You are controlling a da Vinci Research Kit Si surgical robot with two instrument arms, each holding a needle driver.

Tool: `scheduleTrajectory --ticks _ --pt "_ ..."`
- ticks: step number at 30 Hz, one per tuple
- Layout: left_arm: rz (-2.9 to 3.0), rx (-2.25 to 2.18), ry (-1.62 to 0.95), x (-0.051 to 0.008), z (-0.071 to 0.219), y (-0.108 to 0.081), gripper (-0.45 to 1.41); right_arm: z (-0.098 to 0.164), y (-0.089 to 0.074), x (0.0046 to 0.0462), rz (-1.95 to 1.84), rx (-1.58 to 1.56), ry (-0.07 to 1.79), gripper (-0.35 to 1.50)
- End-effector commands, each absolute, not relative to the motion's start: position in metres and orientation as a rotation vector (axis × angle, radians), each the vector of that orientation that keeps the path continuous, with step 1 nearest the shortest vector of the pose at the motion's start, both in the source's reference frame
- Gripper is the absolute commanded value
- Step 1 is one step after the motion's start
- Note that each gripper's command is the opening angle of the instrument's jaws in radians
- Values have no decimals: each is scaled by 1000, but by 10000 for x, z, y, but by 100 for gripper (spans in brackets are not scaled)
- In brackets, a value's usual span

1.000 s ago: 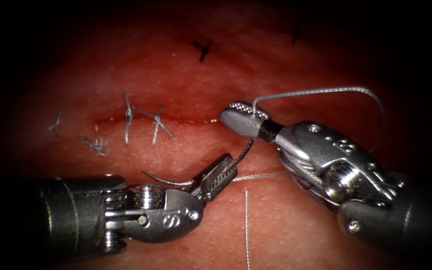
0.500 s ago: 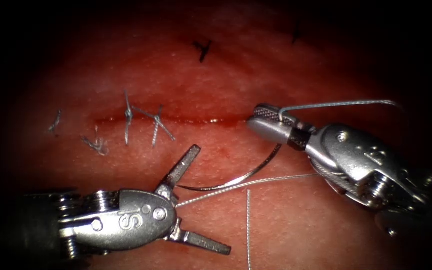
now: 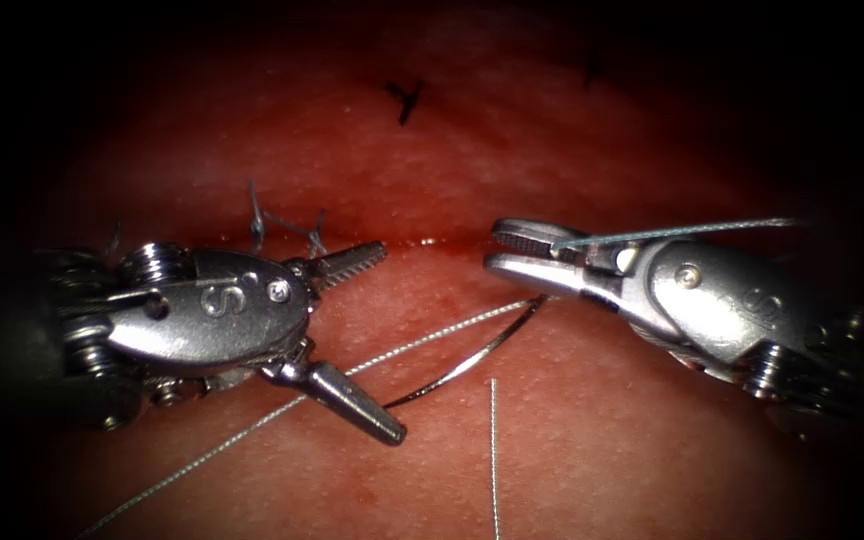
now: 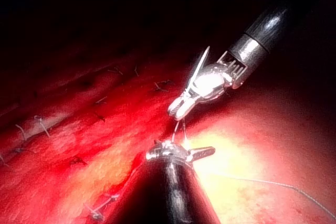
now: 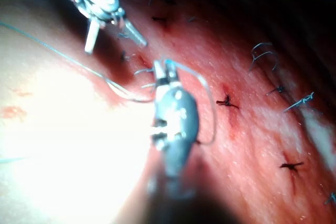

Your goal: Wound Closure

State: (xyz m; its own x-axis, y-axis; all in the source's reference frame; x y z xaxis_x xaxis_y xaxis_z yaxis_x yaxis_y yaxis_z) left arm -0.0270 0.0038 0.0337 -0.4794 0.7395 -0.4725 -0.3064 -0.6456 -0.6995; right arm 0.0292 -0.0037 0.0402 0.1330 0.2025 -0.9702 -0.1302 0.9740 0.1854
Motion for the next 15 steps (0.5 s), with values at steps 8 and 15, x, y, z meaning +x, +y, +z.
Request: scheduleTrajectory --ticks 8,15 --pt "2041 -1061 -1004 -276 355 56 89 394 -29 313 69 -78 1508 -35" --pt "2014 -1063 -1119 -277 364 53 79 381 -30 317 28 -118 1544 -35"
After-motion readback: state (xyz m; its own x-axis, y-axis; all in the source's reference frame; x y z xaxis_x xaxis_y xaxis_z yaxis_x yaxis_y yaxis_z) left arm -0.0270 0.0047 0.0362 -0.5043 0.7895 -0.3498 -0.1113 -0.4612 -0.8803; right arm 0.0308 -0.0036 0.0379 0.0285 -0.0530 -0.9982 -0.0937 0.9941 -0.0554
